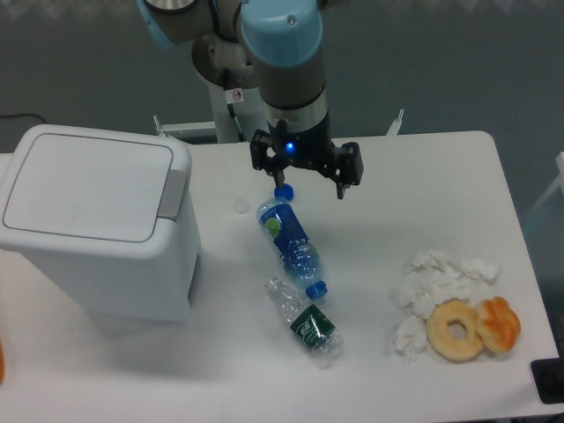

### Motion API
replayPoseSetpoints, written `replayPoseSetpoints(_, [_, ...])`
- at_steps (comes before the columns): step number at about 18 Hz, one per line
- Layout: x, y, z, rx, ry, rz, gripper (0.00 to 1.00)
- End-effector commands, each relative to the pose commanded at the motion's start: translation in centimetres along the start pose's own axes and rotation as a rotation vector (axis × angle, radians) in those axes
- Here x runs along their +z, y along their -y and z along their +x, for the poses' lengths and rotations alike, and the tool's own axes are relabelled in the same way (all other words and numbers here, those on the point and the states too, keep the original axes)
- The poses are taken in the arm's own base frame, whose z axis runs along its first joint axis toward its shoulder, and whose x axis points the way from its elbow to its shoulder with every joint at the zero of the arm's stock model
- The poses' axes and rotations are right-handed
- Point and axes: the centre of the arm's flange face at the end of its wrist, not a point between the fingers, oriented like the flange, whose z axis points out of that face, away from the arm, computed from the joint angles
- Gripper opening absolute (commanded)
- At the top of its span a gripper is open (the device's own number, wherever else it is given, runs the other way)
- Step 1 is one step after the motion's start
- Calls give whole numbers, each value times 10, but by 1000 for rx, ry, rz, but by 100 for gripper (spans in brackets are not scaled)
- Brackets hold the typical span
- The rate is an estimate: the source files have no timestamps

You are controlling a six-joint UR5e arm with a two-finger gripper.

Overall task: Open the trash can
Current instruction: 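Move the open gripper toward the white trash can lid, then lower the gripper finger onto the lid's push button edge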

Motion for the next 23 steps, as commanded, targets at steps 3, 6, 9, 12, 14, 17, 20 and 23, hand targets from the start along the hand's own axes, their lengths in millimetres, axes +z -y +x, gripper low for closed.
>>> replayPoseSetpoints(3, [-11,6,0,-65,-60,57,100])
replayPoseSetpoints(6, [-14,5,-2,-127,-151,102,100])
replayPoseSetpoints(9, [-25,1,-10,-192,-190,138,100])
replayPoseSetpoints(12, [-36,-2,-7,-227,-242,166,100])
replayPoseSetpoints(14, [-41,-3,-4,-251,-257,177,100])
replayPoseSetpoints(17, [-52,-7,3,-282,-295,203,100])
replayPoseSetpoints(20, [-56,-6,12,-273,-321,215,100])
replayPoseSetpoints(23, [-63,-6,28,-256,-356,229,100])
